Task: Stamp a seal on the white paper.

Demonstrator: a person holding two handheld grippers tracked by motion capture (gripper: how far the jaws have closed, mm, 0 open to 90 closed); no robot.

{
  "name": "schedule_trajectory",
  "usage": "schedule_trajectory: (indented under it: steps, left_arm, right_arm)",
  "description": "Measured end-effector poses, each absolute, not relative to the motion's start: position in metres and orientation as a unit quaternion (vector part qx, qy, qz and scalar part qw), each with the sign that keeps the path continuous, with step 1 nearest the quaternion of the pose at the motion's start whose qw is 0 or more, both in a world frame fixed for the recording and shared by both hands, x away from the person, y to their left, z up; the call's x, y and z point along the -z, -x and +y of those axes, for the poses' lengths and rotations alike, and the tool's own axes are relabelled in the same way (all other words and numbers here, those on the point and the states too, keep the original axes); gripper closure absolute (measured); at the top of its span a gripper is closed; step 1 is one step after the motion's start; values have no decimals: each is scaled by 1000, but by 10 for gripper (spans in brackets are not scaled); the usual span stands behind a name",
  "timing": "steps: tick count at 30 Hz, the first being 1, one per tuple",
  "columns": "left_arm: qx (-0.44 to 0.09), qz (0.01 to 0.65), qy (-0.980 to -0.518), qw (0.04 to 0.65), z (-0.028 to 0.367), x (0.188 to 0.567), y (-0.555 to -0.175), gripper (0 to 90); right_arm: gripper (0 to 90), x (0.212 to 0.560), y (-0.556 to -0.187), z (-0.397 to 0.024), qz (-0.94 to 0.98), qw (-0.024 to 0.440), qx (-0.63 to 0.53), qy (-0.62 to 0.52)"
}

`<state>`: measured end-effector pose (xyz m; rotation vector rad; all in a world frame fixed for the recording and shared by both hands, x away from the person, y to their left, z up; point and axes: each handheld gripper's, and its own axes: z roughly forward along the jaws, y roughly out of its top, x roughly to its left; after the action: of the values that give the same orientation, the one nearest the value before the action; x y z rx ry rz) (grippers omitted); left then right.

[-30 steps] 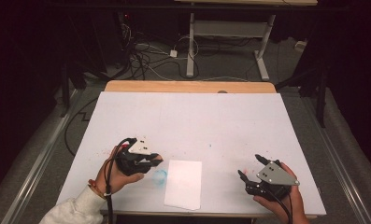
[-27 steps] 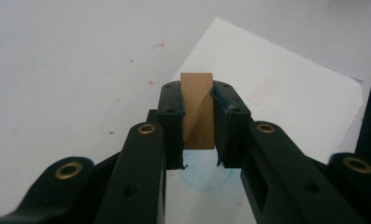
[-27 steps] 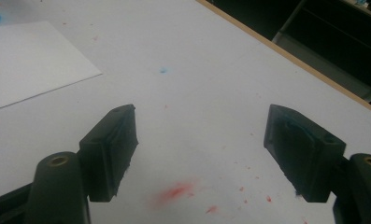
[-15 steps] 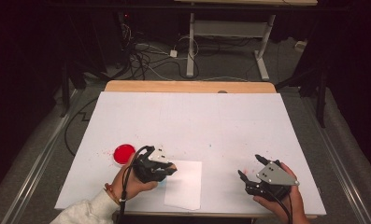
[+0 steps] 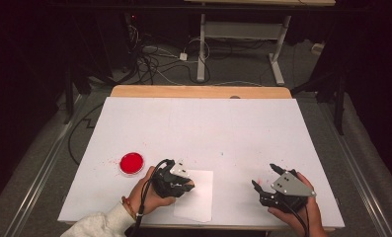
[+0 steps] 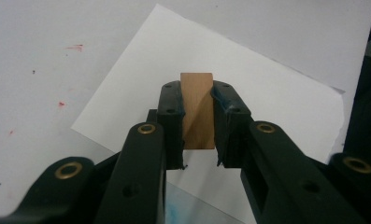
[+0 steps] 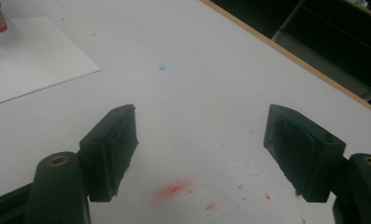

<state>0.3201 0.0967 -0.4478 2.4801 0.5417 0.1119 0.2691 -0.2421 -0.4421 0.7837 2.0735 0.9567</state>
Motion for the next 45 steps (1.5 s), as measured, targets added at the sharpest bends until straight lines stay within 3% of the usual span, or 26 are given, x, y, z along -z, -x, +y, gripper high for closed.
schedule_trajectory:
  steps: [45]
  left_arm:
    - [-14, 184, -950, 253, 84, 460, -331, 737]
  right_arm:
    - [264, 443, -269, -239, 806, 356, -366, -299]
